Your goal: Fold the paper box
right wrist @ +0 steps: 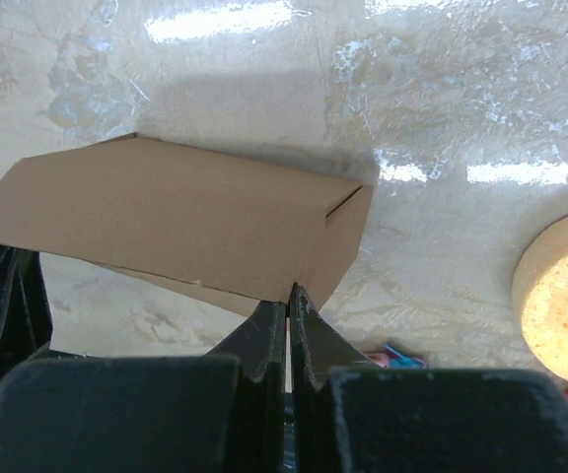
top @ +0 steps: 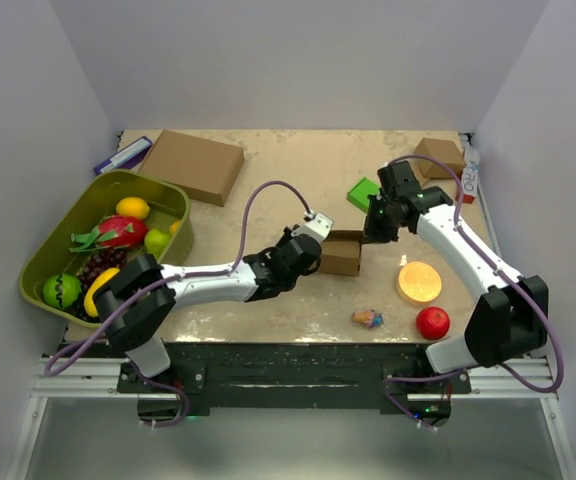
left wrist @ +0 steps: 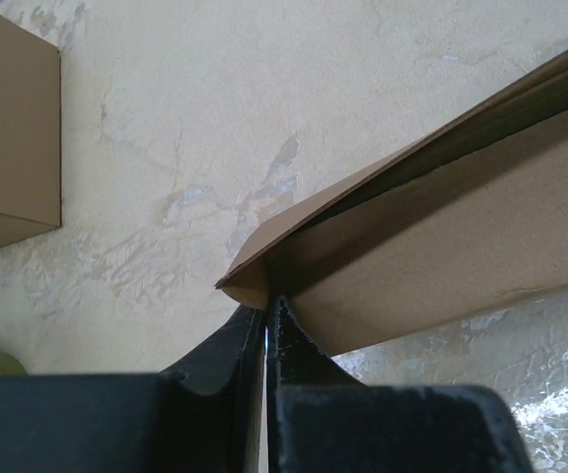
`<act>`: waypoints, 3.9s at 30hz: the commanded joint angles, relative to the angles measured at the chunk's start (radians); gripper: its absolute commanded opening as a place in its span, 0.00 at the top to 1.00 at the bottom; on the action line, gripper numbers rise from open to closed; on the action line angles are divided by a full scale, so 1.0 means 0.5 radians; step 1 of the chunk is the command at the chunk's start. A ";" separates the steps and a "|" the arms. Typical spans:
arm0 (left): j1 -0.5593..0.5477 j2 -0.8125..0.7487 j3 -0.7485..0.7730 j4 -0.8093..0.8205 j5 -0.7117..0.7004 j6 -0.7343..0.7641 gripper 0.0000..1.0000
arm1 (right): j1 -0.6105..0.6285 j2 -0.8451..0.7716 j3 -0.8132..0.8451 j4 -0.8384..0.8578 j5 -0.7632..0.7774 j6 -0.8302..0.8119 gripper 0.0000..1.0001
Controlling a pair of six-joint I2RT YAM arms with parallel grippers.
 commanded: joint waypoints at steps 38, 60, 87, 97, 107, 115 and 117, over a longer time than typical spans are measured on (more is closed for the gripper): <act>-0.045 0.372 0.227 -0.632 0.266 0.108 1.00 | 0.153 -0.138 -0.451 0.492 0.671 -0.134 0.58; -0.048 0.485 0.227 -0.678 0.180 0.219 1.00 | 0.168 0.040 0.031 -0.050 0.551 -0.386 1.00; -0.045 0.136 0.485 -0.792 0.318 -0.020 0.52 | 0.143 -0.009 -0.058 0.131 0.204 -0.456 1.00; 0.071 -0.315 0.249 -0.599 0.634 -0.247 0.30 | 0.143 -0.055 -0.046 0.140 0.214 -0.460 1.00; 0.360 -0.579 -0.067 -0.249 0.907 -0.382 0.25 | 0.143 -0.030 -0.070 0.207 0.211 -0.441 1.00; 0.415 -0.530 -0.086 -0.080 1.036 -0.428 0.33 | 0.146 -0.012 -0.095 0.213 0.229 -0.398 1.00; 0.415 -0.506 -0.086 -0.068 1.085 -0.468 0.33 | 0.147 -0.012 -0.095 0.220 0.229 -0.383 1.00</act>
